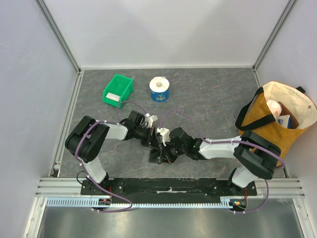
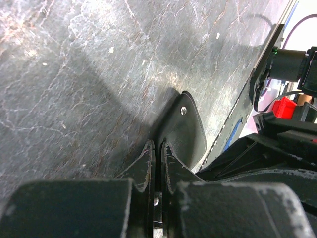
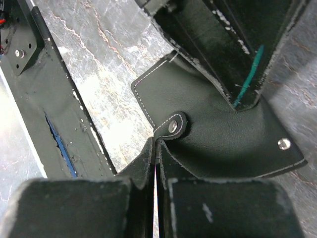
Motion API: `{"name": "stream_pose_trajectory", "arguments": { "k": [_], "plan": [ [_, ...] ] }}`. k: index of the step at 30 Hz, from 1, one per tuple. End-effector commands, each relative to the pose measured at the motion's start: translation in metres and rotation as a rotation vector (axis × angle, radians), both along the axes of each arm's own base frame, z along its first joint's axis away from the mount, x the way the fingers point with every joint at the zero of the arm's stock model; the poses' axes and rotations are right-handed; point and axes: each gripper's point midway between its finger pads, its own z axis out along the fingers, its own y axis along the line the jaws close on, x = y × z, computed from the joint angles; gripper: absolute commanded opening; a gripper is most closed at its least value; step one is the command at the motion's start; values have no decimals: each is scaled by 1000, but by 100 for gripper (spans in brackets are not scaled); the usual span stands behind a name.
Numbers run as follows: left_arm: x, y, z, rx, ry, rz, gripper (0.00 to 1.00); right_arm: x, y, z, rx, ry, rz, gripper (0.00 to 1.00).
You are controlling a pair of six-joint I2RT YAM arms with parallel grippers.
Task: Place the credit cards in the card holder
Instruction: Open the card holder at the center of the board.
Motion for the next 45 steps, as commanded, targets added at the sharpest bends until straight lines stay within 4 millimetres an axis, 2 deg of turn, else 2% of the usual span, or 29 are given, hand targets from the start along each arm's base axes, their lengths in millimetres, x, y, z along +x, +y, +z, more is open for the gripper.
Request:
{"name": "stream_pose_trajectory", "arguments": {
  "k": [1, 5, 7, 9, 10, 11, 13, 18, 22, 25, 27, 31, 36, 40, 45],
  "plan": [
    [35, -1, -6, 48, -126, 135, 2, -36, 23, 6, 68, 55, 138, 0],
    [35, 2, -6, 58, -125, 154, 2, -36, 21, -3, 36, 57, 107, 0],
    [33, 2, -6, 56, -120, 156, 2, -28, 18, -10, 5, 68, 24, 7],
    [31, 4, -5, 61, -124, 164, 2, -18, 14, -17, -26, 72, -73, 20],
    [30, 5, -4, 58, -125, 165, 2, -16, 13, -18, -22, 84, -115, 23],
    [29, 5, -3, 57, -123, 168, 2, -13, 14, -17, -11, 90, -144, 30],
    [27, 6, -3, 56, -126, 169, 2, -13, 19, -14, 31, 131, -194, 34],
    [21, 9, -4, 56, -121, 171, 2, 2, 16, -20, 17, 131, -322, 35],
    [15, 8, -3, 47, -116, 160, 2, 13, 15, -22, 9, 119, -394, 31],
    [13, 8, -5, 49, -113, 165, 2, 18, 19, -21, 6, 90, -380, 14],
    [14, 9, -9, 63, -107, 178, 2, 11, 28, -11, 43, 55, -261, 0],
    [24, 12, -15, 110, -110, 220, 2, -2, 28, 3, 67, -82, -36, 0],
    [47, 14, -18, 177, -123, 281, 2, -26, 15, 5, 71, -121, 125, 0],
    [57, 16, -21, 206, -115, 315, 2, -36, 10, 1, 67, -161, 174, 0],
    [59, 22, -31, 241, -99, 346, 2, -47, 9, 8, 98, -240, 202, 0]
  ]
}}
